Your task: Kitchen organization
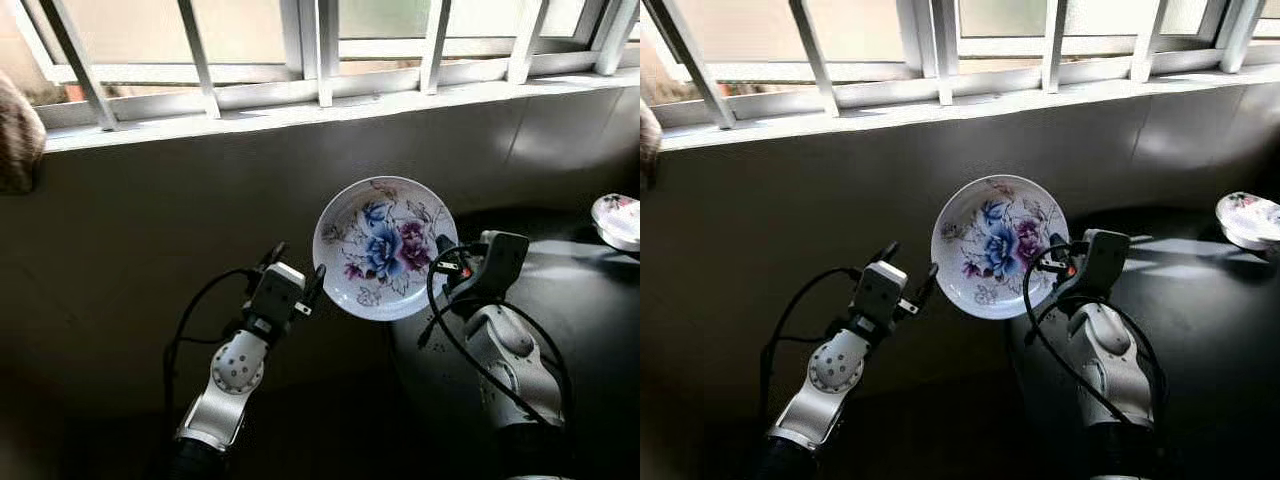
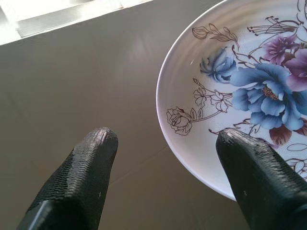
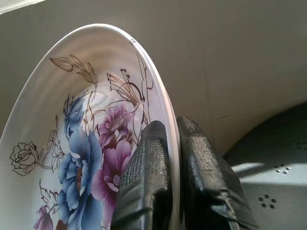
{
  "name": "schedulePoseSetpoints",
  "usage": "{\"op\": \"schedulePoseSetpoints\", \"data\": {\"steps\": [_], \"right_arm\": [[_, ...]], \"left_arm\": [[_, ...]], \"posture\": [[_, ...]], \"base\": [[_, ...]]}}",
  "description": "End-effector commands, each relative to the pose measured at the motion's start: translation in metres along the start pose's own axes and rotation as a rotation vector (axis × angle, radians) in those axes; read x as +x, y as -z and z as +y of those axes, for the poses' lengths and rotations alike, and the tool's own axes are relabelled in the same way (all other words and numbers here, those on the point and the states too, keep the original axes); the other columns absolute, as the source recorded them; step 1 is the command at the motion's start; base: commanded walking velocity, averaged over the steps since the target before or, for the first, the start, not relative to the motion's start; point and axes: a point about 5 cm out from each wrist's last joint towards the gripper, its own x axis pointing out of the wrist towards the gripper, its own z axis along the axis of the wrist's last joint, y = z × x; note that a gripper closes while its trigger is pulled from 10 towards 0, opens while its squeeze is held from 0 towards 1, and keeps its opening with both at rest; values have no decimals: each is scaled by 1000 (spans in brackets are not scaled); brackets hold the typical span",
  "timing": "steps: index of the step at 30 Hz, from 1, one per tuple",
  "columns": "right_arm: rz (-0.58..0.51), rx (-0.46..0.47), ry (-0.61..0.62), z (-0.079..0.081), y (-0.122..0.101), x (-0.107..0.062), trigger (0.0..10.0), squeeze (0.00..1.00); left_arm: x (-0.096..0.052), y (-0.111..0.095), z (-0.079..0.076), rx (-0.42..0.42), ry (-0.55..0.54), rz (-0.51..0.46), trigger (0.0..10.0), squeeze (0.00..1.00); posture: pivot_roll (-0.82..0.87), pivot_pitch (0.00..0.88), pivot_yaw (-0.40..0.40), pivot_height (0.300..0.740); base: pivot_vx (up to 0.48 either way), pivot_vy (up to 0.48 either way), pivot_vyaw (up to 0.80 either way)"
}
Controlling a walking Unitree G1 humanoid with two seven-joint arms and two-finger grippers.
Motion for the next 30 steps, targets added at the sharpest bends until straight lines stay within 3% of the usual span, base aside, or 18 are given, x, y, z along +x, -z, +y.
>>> {"op": "schedulePoseSetpoints", "data": {"steps": [1,23,25,30], "right_arm": [[-47,-14,-36,8,-7,0,0,0],[-97,-87,-49,12,-11,0,0,0],[-120,-101,-37,11,-15,1,0,0],[-314,-157,-3,14,-53,2,0,0]], "left_arm": [[-2,5,5,3,-18,28,10000,0],[-1,2,8,8,-42,15,10000,0],[-1,0,10,17,-54,-6,10000,0],[-2,-17,27,48,-173,-127,10000,0]], "posture": [[26,0,29,740],[32,0,25,740],[32,0,25,740],[29,0,27,740]], "base": [[0,480,800],[0,480,800],[0,0,800],[0,0,800]]}}
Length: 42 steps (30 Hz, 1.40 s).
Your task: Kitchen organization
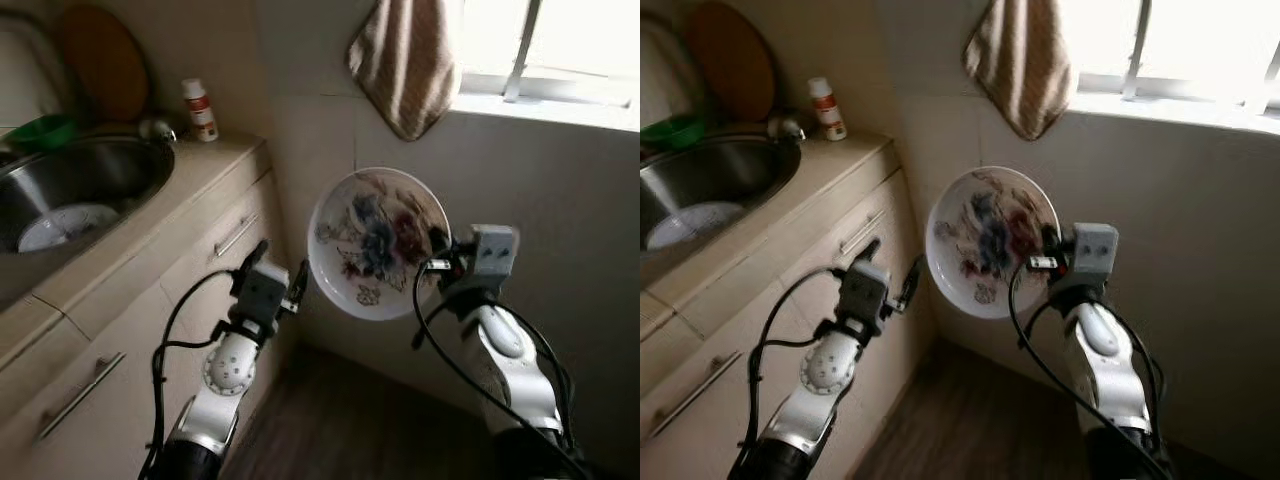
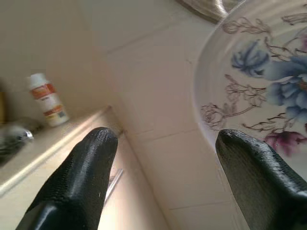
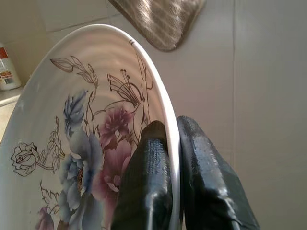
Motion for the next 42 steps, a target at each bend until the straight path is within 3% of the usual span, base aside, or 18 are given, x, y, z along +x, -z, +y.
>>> {"op": "schedulePoseSetpoints", "data": {"steps": [1,2,4,7,9,11,32,42], "right_arm": [[-186,-13,-22,10,-37,8,0,0],[-262,19,-26,13,-51,8,0,0],[-312,71,-44,15,-60,8,0,0],[-305,164,-47,18,-63,11,0,0],[-257,328,3,16,-62,14,0,0],[-264,358,2,17,-66,17,0,0],[-254,315,-62,29,-63,14,0,0],[-276,315,-60,26,-68,14,0,0]], "left_arm": [[1,-10,16,28,-72,-65,10000,0],[3,-14,21,35,-96,-92,10000,0],[4,-16,23,39,-109,-101,10000,0],[5,-17,25,38,-128,-107,10000,0],[5,-18,25,38,-132,-112,10000,0],[5,-18,26,41,-135,-119,10000,0],[6,-23,33,65,-197,-145,10000,0],[7,-37,43,88,-275,-215,10000,0]], "posture": [[29,0,27,740],[30,0,26,740],[30,0,26,740],[30,0,27,740],[32,0,28,740],[31,0,28,740],[36,0,27,740],[33,0,27,740]], "base": [[0,0,800],[0,0,800],[0,0,800],[0,0,800],[0,0,800],[0,0,800],[0,0,800],[106,0,800]]}}
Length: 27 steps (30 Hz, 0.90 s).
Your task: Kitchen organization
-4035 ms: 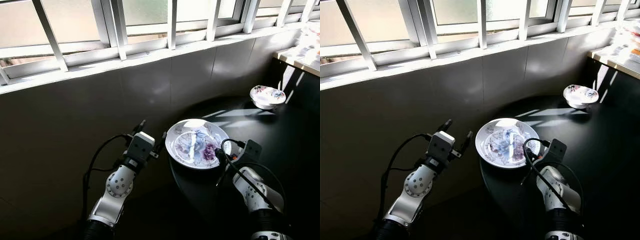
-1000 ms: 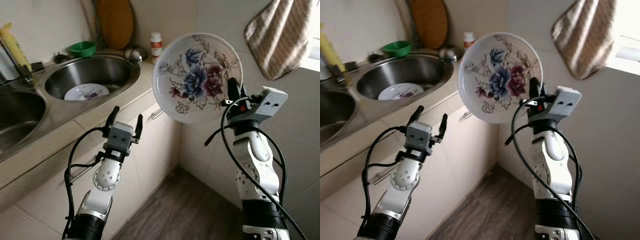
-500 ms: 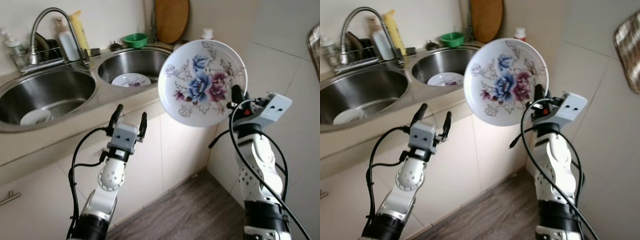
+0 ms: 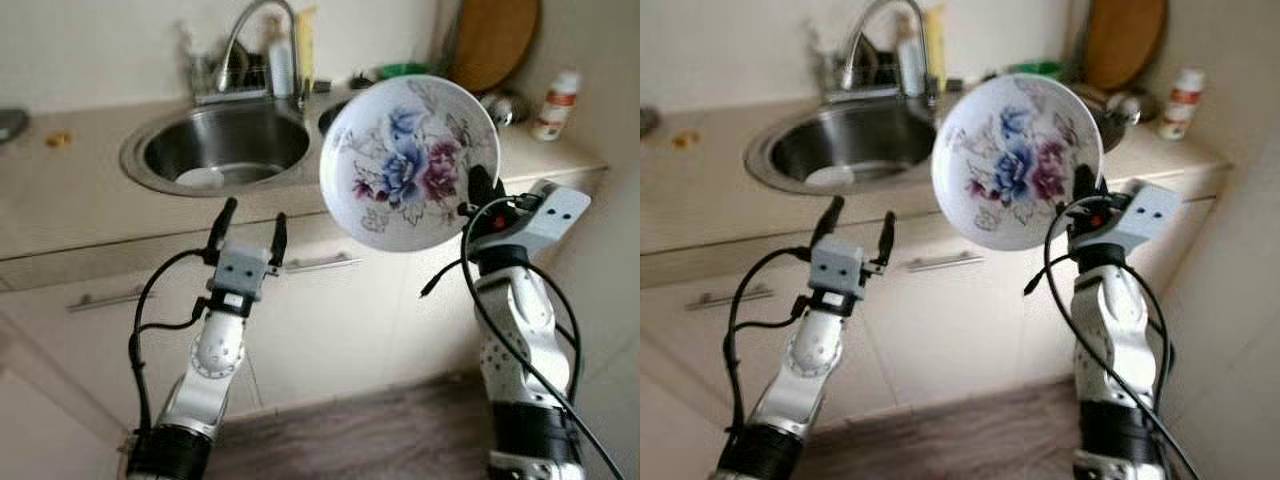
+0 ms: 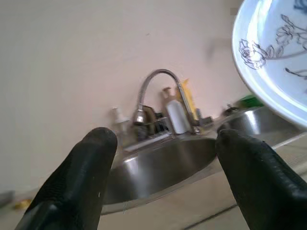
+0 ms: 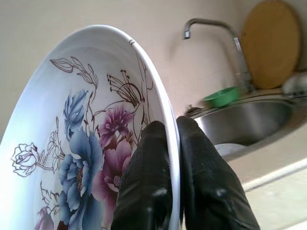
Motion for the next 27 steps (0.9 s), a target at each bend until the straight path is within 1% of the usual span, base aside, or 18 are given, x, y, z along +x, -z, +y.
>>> {"op": "schedulePoseSetpoints", "data": {"steps": [1,3,4,10,12,16,20,27], "right_arm": [[-70,11,12,-2,-16,4,0,0],[-79,48,32,-5,-17,5,0,0],[-83,53,42,-7,-18,6,0,0],[-91,51,35,-5,-19,6,0,0],[-75,28,19,-3,-17,5,0,0],[-64,13,30,-4,-16,5,0,0],[-78,35,37,-5,-17,6,0,0],[-82,40,52,-7,-18,7,0,0]], "left_arm": [[6,-12,-1,1,-17,-62,10000,0],[8,-14,0,2,-26,-72,10000,0],[8,-15,0,1,-25,-72,10000,0],[7,-13,-1,2,-22,-62,10000,0],[6,-13,-2,3,-22,-62,10000,0],[7,-13,-2,7,-24,-60,10000,0],[8,-14,-1,9,-26,-64,10000,0],[8,-13,-1,10,-24,-62,10000,0]], "posture": [[33,0,27,740],[35,0,27,740],[35,0,27,740],[31,0,28,740],[31,0,28,740],[32,0,29,740],[35,0,30,740],[35,0,30,740]], "base": [[262,0,800],[259,0,475],[259,0,0],[261,0,0],[262,0,0],[263,0,800],[261,0,736],[245,0,0]]}}
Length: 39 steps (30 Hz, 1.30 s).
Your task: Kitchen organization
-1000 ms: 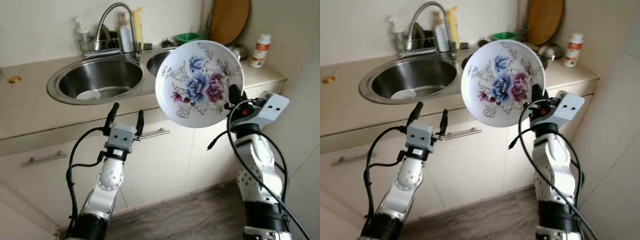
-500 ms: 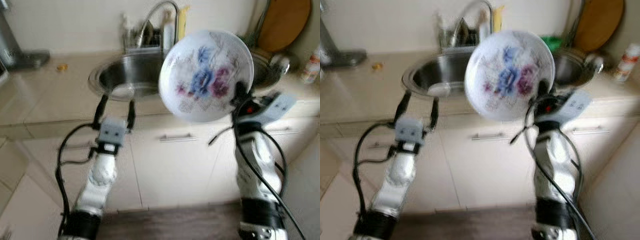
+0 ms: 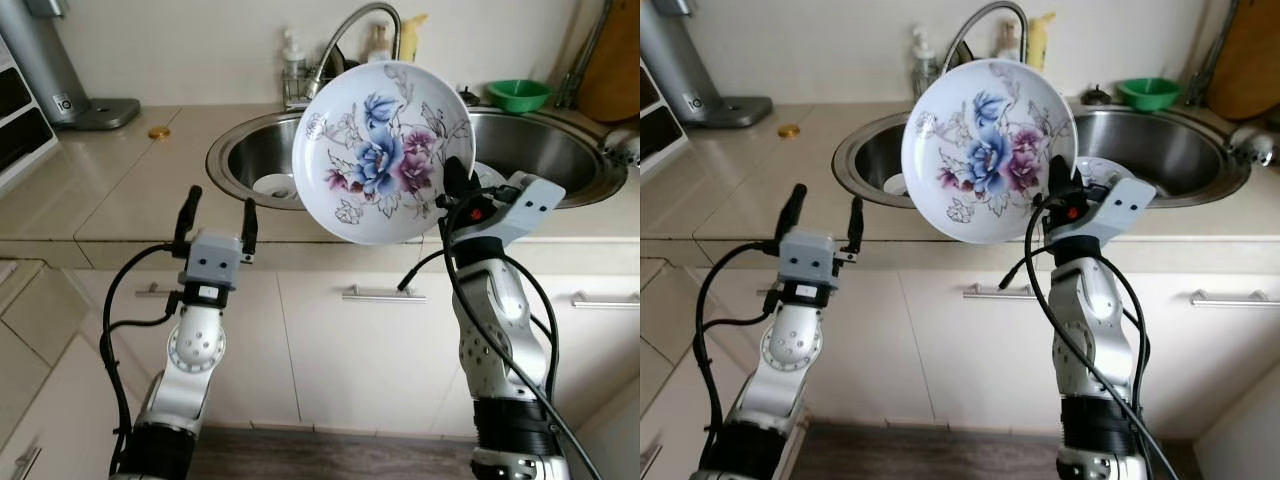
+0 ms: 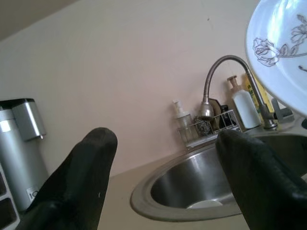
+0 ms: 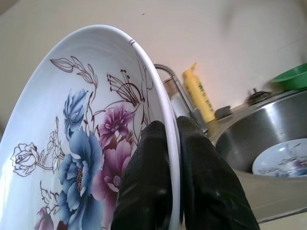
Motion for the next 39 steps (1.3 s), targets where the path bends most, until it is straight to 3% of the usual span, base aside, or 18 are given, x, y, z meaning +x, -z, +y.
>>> {"op": "schedulePoseSetpoints", "data": {"steps": [1,39], "right_arm": [[-49,-4,27,-6,-12,2,0,0],[-32,-44,58,-12,-7,3,0,0]], "left_arm": [[3,-6,-7,-15,16,-24,10000,0],[1,-3,-9,-22,28,-4,10000,0]], "posture": [[34,0,29,740],[35,0,27,740]], "base": [[240,0,0],[284,0,0]]}}
